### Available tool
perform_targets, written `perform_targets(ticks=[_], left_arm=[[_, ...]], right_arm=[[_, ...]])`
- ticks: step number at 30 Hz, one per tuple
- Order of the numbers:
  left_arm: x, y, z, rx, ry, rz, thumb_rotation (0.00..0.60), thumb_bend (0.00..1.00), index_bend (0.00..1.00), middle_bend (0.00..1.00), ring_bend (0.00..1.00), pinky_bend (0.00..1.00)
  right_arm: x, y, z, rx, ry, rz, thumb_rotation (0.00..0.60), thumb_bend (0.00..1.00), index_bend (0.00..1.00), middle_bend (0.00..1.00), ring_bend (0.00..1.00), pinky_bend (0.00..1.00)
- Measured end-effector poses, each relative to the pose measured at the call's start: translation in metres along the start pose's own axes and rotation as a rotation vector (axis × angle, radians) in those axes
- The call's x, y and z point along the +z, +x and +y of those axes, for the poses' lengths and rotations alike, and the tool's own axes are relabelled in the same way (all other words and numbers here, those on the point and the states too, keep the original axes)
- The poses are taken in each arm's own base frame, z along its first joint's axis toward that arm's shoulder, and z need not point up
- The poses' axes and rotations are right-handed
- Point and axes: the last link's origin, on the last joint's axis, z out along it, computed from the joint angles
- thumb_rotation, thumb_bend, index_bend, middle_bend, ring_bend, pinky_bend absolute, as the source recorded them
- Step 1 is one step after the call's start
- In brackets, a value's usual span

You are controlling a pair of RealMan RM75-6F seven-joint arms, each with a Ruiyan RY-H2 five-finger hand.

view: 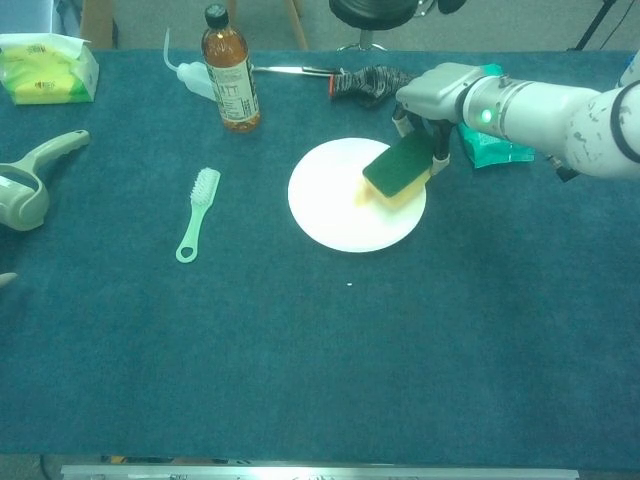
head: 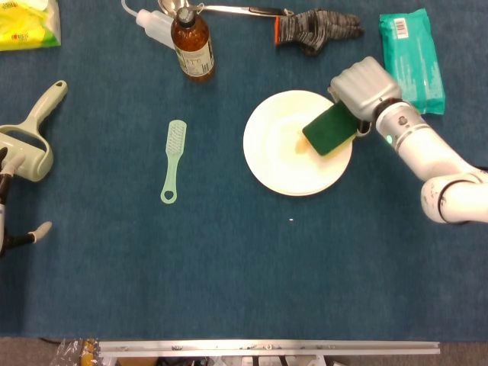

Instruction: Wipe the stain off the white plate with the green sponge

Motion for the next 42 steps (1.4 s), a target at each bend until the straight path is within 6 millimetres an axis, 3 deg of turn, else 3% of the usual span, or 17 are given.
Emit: perform_targets(ticks=[27, 42], left_arm=[[-0.003, -0.008, -0.008, -0.023, 0.015, -0.018, 0.600, 0.09, 0.11, 0.00, 0.04, 0.28], [-0.002, -0.011, -0.010, -0.035, 0.017, -0.021, 0.600, 0.09, 0.11, 0.00, 0.04, 0.28]], right_arm=[[0.018, 0.003, -0.030, -0.083, 0.043, 0.026, 0.600, 0.00, 0.56, 0.61, 0.52, 0.57], [0.010, -0.001, -0.015, -0.151, -0.013, 0.038, 0.600, 0.00, 0.56, 0.61, 0.52, 0.57]])
